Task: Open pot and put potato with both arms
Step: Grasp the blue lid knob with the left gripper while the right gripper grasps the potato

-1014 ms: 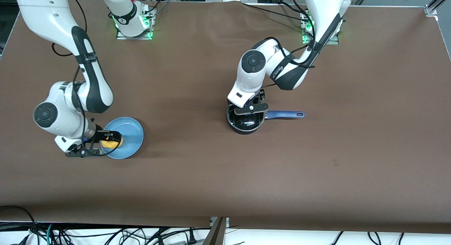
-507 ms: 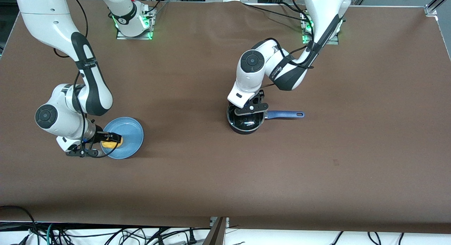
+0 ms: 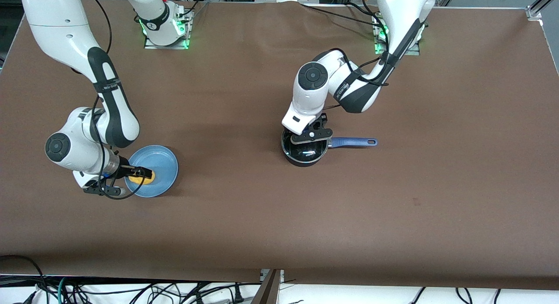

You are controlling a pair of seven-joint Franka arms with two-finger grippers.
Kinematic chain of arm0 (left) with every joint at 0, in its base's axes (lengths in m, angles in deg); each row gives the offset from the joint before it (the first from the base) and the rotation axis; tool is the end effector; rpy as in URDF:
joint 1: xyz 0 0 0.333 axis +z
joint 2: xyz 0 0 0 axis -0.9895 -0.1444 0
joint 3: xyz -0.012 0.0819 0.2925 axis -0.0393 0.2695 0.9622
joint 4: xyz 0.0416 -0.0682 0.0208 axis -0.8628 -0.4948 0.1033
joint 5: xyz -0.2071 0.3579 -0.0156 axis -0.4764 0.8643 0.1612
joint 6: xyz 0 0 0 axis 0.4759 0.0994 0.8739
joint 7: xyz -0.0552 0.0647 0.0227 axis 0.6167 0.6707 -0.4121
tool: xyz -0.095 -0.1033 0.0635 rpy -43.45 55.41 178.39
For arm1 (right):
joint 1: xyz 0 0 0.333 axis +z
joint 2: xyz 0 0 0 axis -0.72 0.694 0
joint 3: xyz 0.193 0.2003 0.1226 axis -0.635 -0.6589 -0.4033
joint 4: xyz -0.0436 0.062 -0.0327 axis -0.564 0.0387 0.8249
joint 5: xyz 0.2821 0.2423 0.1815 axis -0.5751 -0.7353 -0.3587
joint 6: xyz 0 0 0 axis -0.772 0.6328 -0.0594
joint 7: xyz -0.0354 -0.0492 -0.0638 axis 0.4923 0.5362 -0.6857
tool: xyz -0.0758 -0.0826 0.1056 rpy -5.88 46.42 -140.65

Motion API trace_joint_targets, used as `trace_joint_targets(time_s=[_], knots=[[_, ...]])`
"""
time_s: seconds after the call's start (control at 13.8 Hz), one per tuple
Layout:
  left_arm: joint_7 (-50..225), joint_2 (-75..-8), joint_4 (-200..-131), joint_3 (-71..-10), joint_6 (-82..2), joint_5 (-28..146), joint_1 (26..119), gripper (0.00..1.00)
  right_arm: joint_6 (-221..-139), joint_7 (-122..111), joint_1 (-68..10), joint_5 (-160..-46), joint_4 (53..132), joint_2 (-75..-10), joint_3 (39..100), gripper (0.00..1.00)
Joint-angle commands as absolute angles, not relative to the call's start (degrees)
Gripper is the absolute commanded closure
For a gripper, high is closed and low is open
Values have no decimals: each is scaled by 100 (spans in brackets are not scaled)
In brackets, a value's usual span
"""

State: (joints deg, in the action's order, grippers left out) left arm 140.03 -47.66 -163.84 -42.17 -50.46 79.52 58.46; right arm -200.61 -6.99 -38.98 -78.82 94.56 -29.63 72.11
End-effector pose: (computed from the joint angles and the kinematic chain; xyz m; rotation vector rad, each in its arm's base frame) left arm 0.5150 -0.4477 0.2142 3.1047 0.3197 -0.0263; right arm 0.6699 0.0034 0.1338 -3.0616 0.1454 0.0100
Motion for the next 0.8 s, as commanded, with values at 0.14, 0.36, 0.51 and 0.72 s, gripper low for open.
trace_joint_targets(time_s=[0.14, 0.36, 0.51, 0.72], knots=[[14172, -4780, -16329, -4251, -5118, 8150, 5893, 35, -20278, -507, -3937, -8095, 9521, -2878, 7155, 6], [14163, -4736, -16320, -4242, -5109, 8150, 5911, 35, -20243, -411, -3937, -8103, 9521, -2878, 7155, 37], [14163, -4684, -16312, -4242, -5074, 8141, 5946, 35, -20217, -366, -3929, -8095, 9513, -2886, 7155, 52], [14163, -4613, -16285, -4242, -5030, 8141, 5955, 35, -20051, -339, -3885, -8095, 9451, -2991, 7138, 54]])
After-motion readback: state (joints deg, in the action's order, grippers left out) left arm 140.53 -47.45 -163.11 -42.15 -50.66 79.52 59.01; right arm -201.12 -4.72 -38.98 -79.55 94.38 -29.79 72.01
